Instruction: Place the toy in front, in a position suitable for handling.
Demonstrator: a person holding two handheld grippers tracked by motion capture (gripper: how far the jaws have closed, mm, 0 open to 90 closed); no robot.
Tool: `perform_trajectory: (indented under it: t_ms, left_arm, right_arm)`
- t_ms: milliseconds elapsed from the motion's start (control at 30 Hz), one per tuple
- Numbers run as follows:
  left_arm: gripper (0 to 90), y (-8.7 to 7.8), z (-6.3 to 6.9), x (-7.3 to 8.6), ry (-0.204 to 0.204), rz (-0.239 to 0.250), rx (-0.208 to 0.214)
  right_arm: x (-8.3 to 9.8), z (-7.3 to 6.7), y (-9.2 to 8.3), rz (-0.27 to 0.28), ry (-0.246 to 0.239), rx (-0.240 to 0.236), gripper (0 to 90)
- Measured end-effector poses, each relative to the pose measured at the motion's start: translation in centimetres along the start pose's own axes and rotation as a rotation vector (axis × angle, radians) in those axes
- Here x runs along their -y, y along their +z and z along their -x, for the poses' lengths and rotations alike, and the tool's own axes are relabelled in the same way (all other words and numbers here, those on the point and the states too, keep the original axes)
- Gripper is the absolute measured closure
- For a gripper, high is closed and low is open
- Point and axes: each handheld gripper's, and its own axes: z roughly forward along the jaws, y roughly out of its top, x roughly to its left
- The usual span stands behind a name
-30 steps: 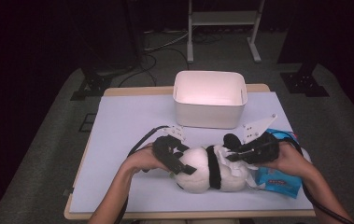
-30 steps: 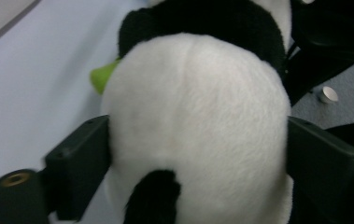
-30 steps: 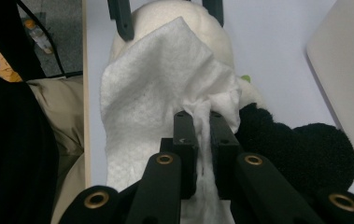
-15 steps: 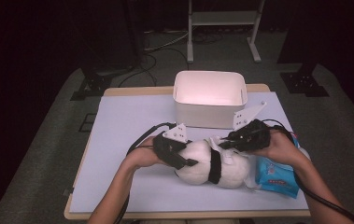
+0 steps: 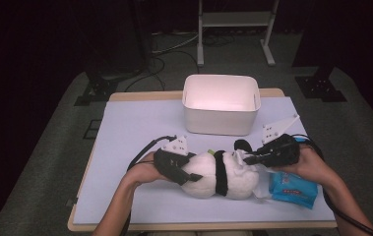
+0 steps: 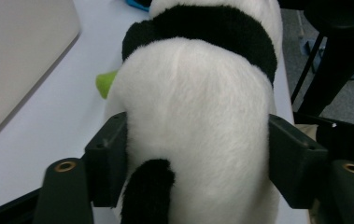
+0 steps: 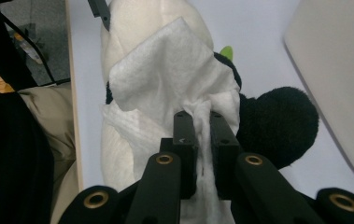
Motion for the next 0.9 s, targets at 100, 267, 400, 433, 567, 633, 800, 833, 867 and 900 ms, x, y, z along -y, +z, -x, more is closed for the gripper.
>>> perform_trajectory:
  t_ms: [100,267,400,433,567,633,800,833,867,900]
  left_arm:
    - [26.4,0.0,0.0,0.2,-0.018,0.007,0.003]
    - [17.2,-0.2,-0.5,0.5,-0.08,-0.006,0.02]
    - [10.7,0.0,-0.9,0.9,-0.126,-0.026,0.041]
    - [10.7,0.0,-1.0,1.0,-0.136,-0.024,0.045]
    - [22.9,0.0,-0.8,1.4,-0.114,0.007,0.044]
    - [27.1,-0.1,-0.5,1.4,-0.071,0.02,0.019]
    - [33.2,-0.3,0.0,1.2,-0.019,0.018,-0.005]
    - [33.2,-0.4,0.0,1.2,-0.021,0.022,-0.003]
    - [33.3,-0.4,0.0,1.3,-0.021,0.026,-0.002]
    - [33.5,-0.4,0.0,1.3,-0.016,0.027,0.0]
  right_arm:
    - [0.2,-0.1,0.0,0.001,0.0,-0.002,83.5]
    - [0.2,-0.3,0.0,-0.01,-0.01,-0.004,83.5]
    - [0.8,-0.3,-0.2,-0.01,-0.002,-0.015,83.5]
    - [0.8,-0.3,-0.2,-0.01,-0.002,-0.015,83.5]
    - [1.3,-0.3,-0.4,-0.016,0.019,-0.011,83.4]
    - [1.3,-0.3,-0.4,-0.016,0.015,-0.003,83.5]
    - [0.1,-0.2,-0.4,-0.024,-0.004,0.026,83.5]
    - [-0.1,-0.1,-0.3,-0.021,-0.002,0.027,83.6]
    - [-0.4,0.1,-0.3,-0.015,-0.006,0.032,83.5]
    - [-0.5,0.2,-0.2,-0.012,-0.004,0.036,83.5]
